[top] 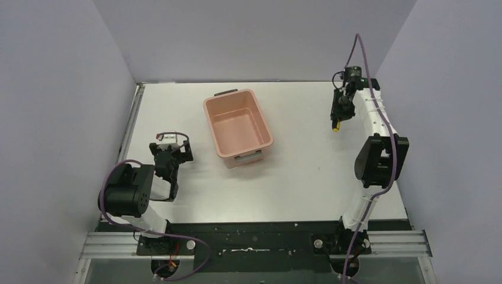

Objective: Put the screwdriver in the bin

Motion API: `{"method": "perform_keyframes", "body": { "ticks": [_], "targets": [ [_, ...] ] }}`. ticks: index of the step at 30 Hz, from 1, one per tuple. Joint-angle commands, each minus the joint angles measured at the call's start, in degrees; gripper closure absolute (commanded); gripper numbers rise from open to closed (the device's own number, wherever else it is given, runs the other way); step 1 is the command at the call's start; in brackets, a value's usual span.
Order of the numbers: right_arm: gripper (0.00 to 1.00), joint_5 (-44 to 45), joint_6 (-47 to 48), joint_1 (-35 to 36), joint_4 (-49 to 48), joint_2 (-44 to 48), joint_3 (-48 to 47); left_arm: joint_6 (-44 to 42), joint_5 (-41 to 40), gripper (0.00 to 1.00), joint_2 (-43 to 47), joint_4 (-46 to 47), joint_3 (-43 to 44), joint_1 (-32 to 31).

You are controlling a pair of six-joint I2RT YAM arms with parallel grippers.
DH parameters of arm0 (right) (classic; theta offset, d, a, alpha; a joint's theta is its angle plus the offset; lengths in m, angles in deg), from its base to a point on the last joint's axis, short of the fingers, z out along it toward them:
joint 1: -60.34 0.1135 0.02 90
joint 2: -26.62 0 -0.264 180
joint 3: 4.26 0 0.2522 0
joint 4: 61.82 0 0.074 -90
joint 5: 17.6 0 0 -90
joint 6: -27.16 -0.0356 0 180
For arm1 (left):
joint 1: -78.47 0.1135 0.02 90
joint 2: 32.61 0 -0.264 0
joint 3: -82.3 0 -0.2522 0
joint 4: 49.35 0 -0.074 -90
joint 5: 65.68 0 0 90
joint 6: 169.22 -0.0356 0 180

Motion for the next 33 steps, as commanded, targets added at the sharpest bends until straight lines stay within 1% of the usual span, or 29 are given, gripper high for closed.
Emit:
{"method": "perform_keyframes", "body": {
  "ticks": [1, 3, 6, 9, 11, 14, 16, 17, 19, 22, 24, 29, 33],
  "targets": [
    [1.0, 1.77, 1.1, -0.26, 18.94, -2.61, -19.86, -0.51, 0.35, 0.03, 0.34, 1.99, 0.48, 0.14],
    [1.0, 1.49, -0.15, -0.31, 20.33, -3.62, -24.85, -0.51, 0.35, 0.03, 0.36, 2.01, 0.48, 0.14],
    [1.0, -0.01, -2.52, -0.21, 20.43, -4.83, -29.13, -0.52, 0.34, 0.03, 0.36, 2.02, 0.48, 0.14],
    [1.0, -2.12, -5.31, 1.31, 17.65, -4.58, -31.53, -0.46, 0.35, 0.03, 0.38, 1.96, 0.48, 0.14],
    [1.0, -2.55, -9.21, 5.82, 11.53, -2.12, -29.75, -0.45, 0.35, 0.03, 0.37, 2.0, 0.48, 0.14],
    [1.0, -3.55, -14.46, 14.36, -1.18, 1.96, -24.25, -0.51, 0.35, 0.03, 0.34, 1.98, 0.48, 0.14],
    [1.0, -3.23, -16.76, 20.79, -8.51, 2.45, -22.45, -0.44, 0.33, 0.03, 0.37, 2.01, 0.5, 0.14],
    [1.0, -2.56, -17.2, 23.76, -10.34, 1.83, -22.66, -0.48, 0.35, 0.03, 0.32, 1.98, 0.48, 0.15],
    [1.0, -0.76, -17.65, 30.29, -12.46, -0.38, -24.06, -0.52, 0.39, 0.03, 0.36, 1.96, 0.48, 0.14],
    [1.0, 1.56, -17.35, 36.56, -14.63, -4.75, -26.62, -0.53, 0.37, 0.03, 0.38, 1.97, 0.48, 0.14],
    [1.0, 2.9, -16.74, 39.53, -14.94, -8.73, -28.27, -0.52, 0.35, 0.03, 0.38, 1.98, 0.48, 0.14],
    [1.0, 7.84, -15.02, 43.93, -12.9, -16.7, -29.75, -0.52, 0.41, 0.03, 0.34, 2.08, 0.48, 0.14],
    [1.0, 11.59, -14.15, 45.77, -14.73, -18.14, -23.56, -0.52, 0.35, 0.03, 0.35, 2.02, 0.48, 0.14]
  ]
}}
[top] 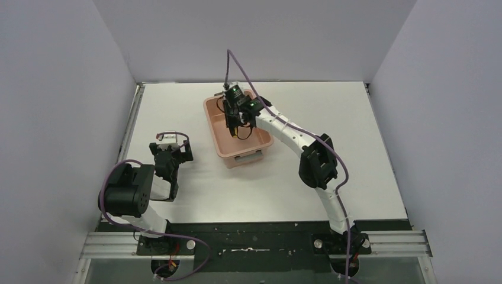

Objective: Put the screwdriver in the bin

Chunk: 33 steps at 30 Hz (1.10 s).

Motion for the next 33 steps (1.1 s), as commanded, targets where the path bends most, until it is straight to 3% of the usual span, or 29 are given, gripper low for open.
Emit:
{"method": "perform_keyframes", "body": {
  "ticks": [1, 9, 12, 16, 24, 27, 30, 33],
  "targets": [
    [1.0, 7.21, 0.93, 0.8, -2.9, -0.24, 5.65, -0.56, 0.37, 0.03, 0.31, 2.0, 0.48, 0.14],
    [0.99, 7.9, 1.04, 0.76, -5.6, -3.04, 14.12, -0.5, 0.35, 0.03, 0.31, 2.05, 0.48, 0.16],
    [0.85, 7.44, 0.52, 0.72, -6.18, -3.18, 15.95, -0.52, 0.35, 0.03, 0.3, 2.07, 0.48, 0.16],
    [0.58, 8.03, 0.29, 0.79, -5.7, -2.38, 16.26, -0.44, 0.35, 0.03, 0.31, 2.02, 0.48, 0.14],
    [0.43, 11.15, 1.92, 1.41, -4.02, 3.44, 12.99, -0.53, 0.35, 0.03, 0.37, 2.06, 0.48, 0.14],
    [0.28, 10.98, 4.03, 1.91, -4.26, 6.41, 10.98, -0.52, 0.35, 0.03, 0.36, 1.97, 0.48, 0.14],
    [0.02, 9.45, 6.95, 2.11, -5.89, 10.26, 10.36, -0.48, 0.35, 0.03, 0.35, 2.0, 0.48, 0.14],
    [0.0, 8.37, 9.9, 2.02, -8.05, 14.62, 10.84, -0.53, 0.36, 0.03, 0.35, 1.97, 0.48, 0.14]
  ]
}}
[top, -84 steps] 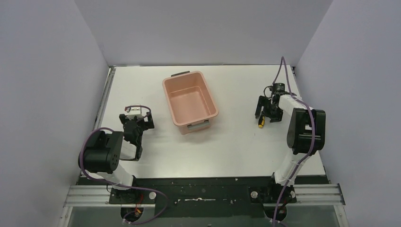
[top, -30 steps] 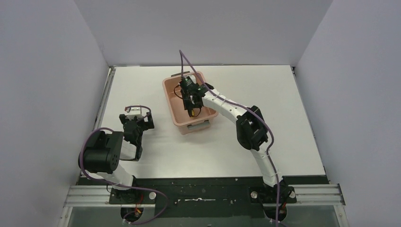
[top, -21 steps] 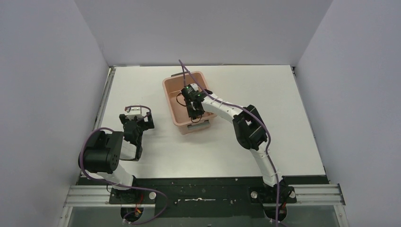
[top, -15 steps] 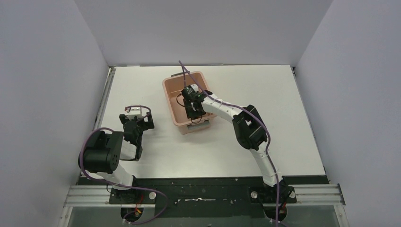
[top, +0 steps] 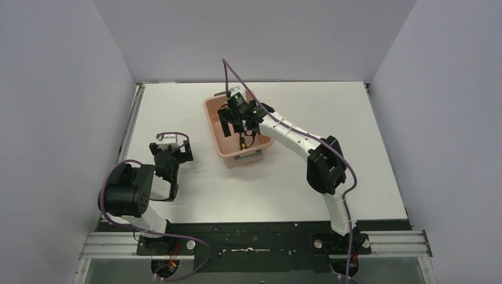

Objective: Put the screwdriver in the bin

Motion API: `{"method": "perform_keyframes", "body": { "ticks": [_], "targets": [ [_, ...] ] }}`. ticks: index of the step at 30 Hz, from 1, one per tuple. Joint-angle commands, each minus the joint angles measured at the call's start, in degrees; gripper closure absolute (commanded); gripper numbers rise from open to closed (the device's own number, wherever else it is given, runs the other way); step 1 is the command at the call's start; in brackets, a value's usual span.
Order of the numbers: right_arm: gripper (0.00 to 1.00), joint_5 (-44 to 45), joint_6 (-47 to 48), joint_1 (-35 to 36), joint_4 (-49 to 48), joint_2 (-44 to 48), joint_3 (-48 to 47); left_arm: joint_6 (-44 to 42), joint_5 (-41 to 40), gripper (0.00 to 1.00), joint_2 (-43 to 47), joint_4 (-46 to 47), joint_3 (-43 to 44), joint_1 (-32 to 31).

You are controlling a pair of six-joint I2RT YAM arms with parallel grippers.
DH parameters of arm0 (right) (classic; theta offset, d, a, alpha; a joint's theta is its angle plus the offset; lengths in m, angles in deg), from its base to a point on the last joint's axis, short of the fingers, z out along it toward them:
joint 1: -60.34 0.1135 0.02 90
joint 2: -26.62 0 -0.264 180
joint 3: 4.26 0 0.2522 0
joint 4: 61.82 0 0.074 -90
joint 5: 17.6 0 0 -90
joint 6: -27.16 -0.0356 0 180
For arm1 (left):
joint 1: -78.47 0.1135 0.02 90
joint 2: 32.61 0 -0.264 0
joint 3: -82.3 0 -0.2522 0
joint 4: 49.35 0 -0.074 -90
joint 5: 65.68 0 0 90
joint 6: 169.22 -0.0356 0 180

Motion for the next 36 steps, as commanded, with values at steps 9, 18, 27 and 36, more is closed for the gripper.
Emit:
{"method": "perform_keyframes", "body": {
  "ticks": [9, 18, 27, 36],
  "targets": [
    [0.0, 2.13, 14.35, -7.63, -27.63, 33.17, 22.59, -0.48, 0.45, 0.03, 0.32, 1.98, 0.48, 0.14],
    [0.0, -3.01, 16.44, -28.31, -54.45, 52.0, 61.94, -0.57, 0.39, 0.03, 0.25, 2.01, 0.48, 0.15],
    [0.0, -3.66, 14.33, -36.37, -70.36, 56.16, 84.73, -0.47, 0.35, 0.03, 0.21, 1.95, 0.57, 0.14],
    [0.0, -3.83, 13.04, -36.78, -73.44, 54.81, 87.43, -0.52, 0.37, 0.03, 0.36, 2.02, 0.49, 0.14]
  ]
}}
